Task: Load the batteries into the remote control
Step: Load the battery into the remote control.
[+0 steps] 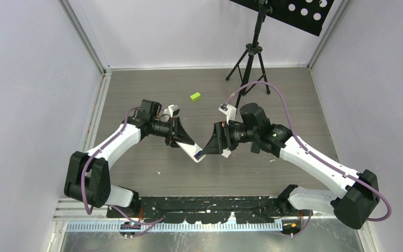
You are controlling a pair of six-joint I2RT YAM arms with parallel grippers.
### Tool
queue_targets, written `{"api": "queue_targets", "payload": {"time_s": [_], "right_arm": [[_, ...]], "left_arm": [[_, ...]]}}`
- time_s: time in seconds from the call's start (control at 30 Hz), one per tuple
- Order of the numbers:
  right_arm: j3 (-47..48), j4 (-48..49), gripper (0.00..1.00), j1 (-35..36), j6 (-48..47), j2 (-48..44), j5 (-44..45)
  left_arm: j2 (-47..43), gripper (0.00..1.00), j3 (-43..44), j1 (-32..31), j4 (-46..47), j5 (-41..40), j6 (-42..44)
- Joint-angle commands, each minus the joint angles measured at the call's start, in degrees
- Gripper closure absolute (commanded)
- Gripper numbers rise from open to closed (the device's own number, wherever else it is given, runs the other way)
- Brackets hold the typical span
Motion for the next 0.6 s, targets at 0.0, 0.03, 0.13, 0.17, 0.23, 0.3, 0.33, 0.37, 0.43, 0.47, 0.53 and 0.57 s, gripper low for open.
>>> {"api": "queue_targets", "payload": {"time_s": [0.0, 0.03, 0.13, 0.17, 0.23, 0.3, 0.33, 0.37, 0.43, 0.47, 0.53, 0.57], "right_arm": [[1.13, 2.43, 0.15, 2.05, -3.93, 1.22, -1.49], [1.53, 1.95, 0.15, 2.78, -4.54, 1.53, -0.42], [3.26, -0.86, 0.13, 3.88, -6.32, 3.17, 2.51], [3.62, -0.92, 0.13, 4.12, -6.35, 3.76, 2.7], [4.04, -0.62, 0.13, 4.52, -5.8, 5.18, 2.53], [4.36, -0.34, 0.13, 4.77, -5.18, 6.21, 1.71], [4.4, 0.0, 0.13, 4.79, -4.87, 6.24, 1.42], [4.24, 0.61, 0.13, 4.74, -4.59, 5.96, 1.26], [4.12, 1.32, 0.14, 4.74, -4.27, 5.6, 1.65], [4.17, 1.36, 0.14, 4.78, -4.28, 5.64, 1.67], [4.29, 1.15, 0.16, 4.8, -4.3, 6.01, 1.36], [4.34, 1.01, 0.18, 4.74, -4.21, 6.34, 1.21]], "left_arm": [[-0.2, 1.0, 2.25, 0.24, -3.64, 0.95, 2.23], [-0.25, 1.0, 2.34, 0.24, -3.43, 0.97, 2.21], [-0.5, 1.0, 2.55, 0.19, -2.98, 1.62, 2.24], [-0.63, 1.0, 2.51, 0.16, -2.83, 1.86, 2.24], [-0.97, 1.0, 2.48, 0.16, -2.86, 2.54, 2.45], [-1.45, 1.0, 2.55, 0.16, -2.76, 2.95, 2.62], [-1.72, 1.0, 2.64, 0.16, -2.73, 3.04, 2.74], [-2.01, 1.0, 2.65, 0.16, -2.69, 3.01, 2.76], [-2.37, 1.0, 2.69, 0.16, -2.48, 3.13, 2.76], [-2.54, 1.0, 2.66, 0.16, -2.37, 3.29, 2.76], [-2.72, 1.0, 2.61, 0.11, -2.18, 3.32, 2.68], [-2.85, 1.0, 2.58, 0.07, -2.08, 3.38, 2.68]]}}
